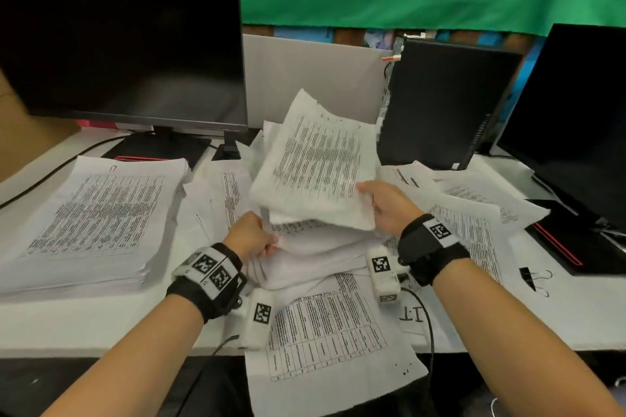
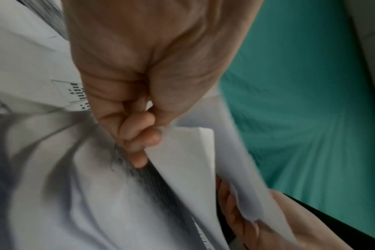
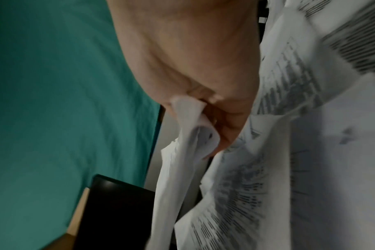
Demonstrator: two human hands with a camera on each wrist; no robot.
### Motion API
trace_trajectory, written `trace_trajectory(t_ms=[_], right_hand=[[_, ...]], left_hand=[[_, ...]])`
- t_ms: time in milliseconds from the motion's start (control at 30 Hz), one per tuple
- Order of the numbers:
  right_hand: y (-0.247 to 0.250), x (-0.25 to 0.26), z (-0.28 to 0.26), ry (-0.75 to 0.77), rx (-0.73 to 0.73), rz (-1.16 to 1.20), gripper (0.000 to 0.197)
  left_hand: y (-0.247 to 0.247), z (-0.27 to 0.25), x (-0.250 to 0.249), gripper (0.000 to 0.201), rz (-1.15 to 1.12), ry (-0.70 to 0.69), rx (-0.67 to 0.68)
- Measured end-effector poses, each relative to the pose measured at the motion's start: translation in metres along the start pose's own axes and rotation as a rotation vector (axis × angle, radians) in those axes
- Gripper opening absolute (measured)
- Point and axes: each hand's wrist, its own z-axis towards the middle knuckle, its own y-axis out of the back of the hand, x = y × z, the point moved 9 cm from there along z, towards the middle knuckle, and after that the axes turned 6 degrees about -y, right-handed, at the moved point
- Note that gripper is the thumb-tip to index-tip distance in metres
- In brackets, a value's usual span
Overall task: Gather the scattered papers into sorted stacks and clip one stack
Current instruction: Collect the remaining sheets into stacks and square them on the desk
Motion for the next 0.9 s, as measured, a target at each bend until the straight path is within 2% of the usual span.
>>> trace_trajectory(t_ms=[100,167,267,333,367,433,467,533,633,700,767,833,900], right_hand=[[0.005,-0.025,0.007,-0.096,-0.026,-0.184,0.033],[0.010,-0.030,0.008,-0.115,-0.049,-0.302,0.034],[0.013,-0.029,0.007,-0.135,-0.072,-0.475,0.035],[0.009,-0.014,0.004,-0.085,-0.092,-0.753,0.036],[0.011,0.001,0.003,-0.005,-0.156,-0.920,0.037],[0.016,0.031,0.002,0.110,-0.303,-1.069,0.039],[0.017,0.038,0.003,0.111,-0.338,-1.111,0.040],[0.015,0.040,0.010,0.050,-0.331,-1.196,0.040],[-0.003,0.024,0.015,0.015,-0.227,-1.316,0.041],[-0.012,0.005,0.020,-0.040,-0.162,-1.355,0.052],[-0.021,-0.014,0.023,-0.129,-0.079,-1.359,0.083],[-0.023,-0.022,0.024,-0.160,-0.026,-1.319,0.105],[-0.011,-0.020,0.026,-0.172,-0.035,-1.216,0.108]], left_hand=[[0.000,0.001,0.010,0.021,-0.011,0.054,0.051],[-0.003,0.000,0.014,0.018,-0.017,0.098,0.097],[-0.004,-0.004,0.015,0.025,-0.051,0.139,0.123],[-0.002,-0.001,0.019,0.019,-0.047,0.175,0.110],[0.005,0.003,0.018,0.013,0.001,0.166,0.056],[0.025,0.014,0.023,0.032,0.085,0.183,-0.081],[0.031,0.014,0.024,0.043,0.066,0.213,-0.130],[0.031,0.014,0.017,0.054,0.017,0.215,-0.135],[0.024,0.017,0.000,0.057,-0.053,0.169,-0.123],[0.017,0.018,-0.004,0.062,-0.073,0.166,-0.119],[0.016,0.019,-0.005,0.063,-0.064,0.147,-0.118],[0.020,0.022,-0.008,0.048,-0.010,0.085,-0.165],[0.027,0.020,-0.021,0.034,0.058,-0.022,-0.213]])
